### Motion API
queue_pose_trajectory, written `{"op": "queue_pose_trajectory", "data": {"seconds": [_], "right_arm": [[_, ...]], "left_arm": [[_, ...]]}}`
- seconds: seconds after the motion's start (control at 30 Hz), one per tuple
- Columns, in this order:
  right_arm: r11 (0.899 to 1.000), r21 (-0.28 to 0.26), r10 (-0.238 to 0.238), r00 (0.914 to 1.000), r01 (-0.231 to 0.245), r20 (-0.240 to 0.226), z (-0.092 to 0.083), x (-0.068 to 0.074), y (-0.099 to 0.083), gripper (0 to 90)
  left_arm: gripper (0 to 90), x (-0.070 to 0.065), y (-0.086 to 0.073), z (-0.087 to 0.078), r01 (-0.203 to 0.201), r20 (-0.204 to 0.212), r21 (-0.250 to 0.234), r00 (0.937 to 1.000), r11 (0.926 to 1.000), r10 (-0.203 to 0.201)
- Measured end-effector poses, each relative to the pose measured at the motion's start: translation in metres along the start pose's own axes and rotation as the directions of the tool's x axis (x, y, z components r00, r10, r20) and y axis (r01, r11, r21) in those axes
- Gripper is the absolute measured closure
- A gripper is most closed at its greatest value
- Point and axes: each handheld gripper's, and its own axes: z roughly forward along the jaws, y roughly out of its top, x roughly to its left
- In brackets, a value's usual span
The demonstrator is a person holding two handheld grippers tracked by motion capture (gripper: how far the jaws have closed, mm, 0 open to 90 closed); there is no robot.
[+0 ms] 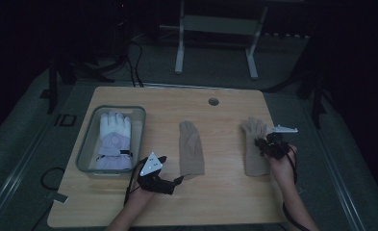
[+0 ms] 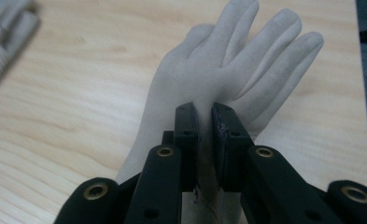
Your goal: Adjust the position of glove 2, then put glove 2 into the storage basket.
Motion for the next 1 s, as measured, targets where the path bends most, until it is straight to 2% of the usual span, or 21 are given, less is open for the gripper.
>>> {"op": "queue_pose_trajectory", "data": {"seconds": [0.2,0.53,0.6,0.63,0.7,0.73,0.83,0.9,1.0], "right_arm": [[0.998,-0.057,0.031,0.9994,-0.032,-0.015,-0.011,0.015,0.024,81.0],[0.994,-0.108,0.029,0.9977,-0.036,-0.060,-0.016,0.051,0.054,80.8],[0.994,-0.108,0.029,0.9977,-0.036,-0.060,-0.016,0.051,0.054,80.8],[0.993,-0.112,0.019,0.9968,-0.028,-0.078,-0.015,0.065,0.060,80.8],[0.994,-0.112,0.011,0.9965,-0.020,-0.082,-0.014,0.069,0.062,80.8],[0.994,-0.111,-0.004,0.9961,-0.006,-0.088,-0.012,0.078,0.065,80.8],[0.994,-0.112,-0.009,0.9944,-0.003,-0.105,-0.009,0.091,0.069,80.8],[0.993,-0.114,-0.003,0.9930,-0.010,-0.118,-0.007,0.100,0.072,80.8],[0.993,-0.116,-0.019,0.9904,0.003,-0.137,-0.004,0.113,0.076,80.8]], "left_arm": [[1.8,0.000,0.000,0.000,-0.014,-0.006,0.003,0.9999,0.9999,0.014],[1.8,0.003,0.000,-0.002,-0.014,-0.017,0.004,0.9998,0.9999,0.014],[1.8,0.003,0.000,-0.002,-0.014,-0.018,0.003,0.9997,0.9999,0.014],[1.8,0.004,0.000,-0.003,-0.021,-0.022,0.006,0.9995,0.9998,0.021],[1.8,0.004,0.000,-0.003,-0.024,-0.025,0.008,0.9994,0.9997,0.024],[1.8,0.005,0.000,-0.003,-0.022,-0.026,0.009,0.9994,0.9997,0.022],[1.8,0.006,0.000,-0.004,-0.019,-0.028,0.005,0.9994,0.9998,0.019],[1.8,0.005,0.000,-0.003,-0.030,-0.030,0.015,0.9991,0.9994,0.031],[1.8,0.004,0.000,-0.003,-0.037,-0.028,0.022,0.9989,0.9991,0.037]]}}
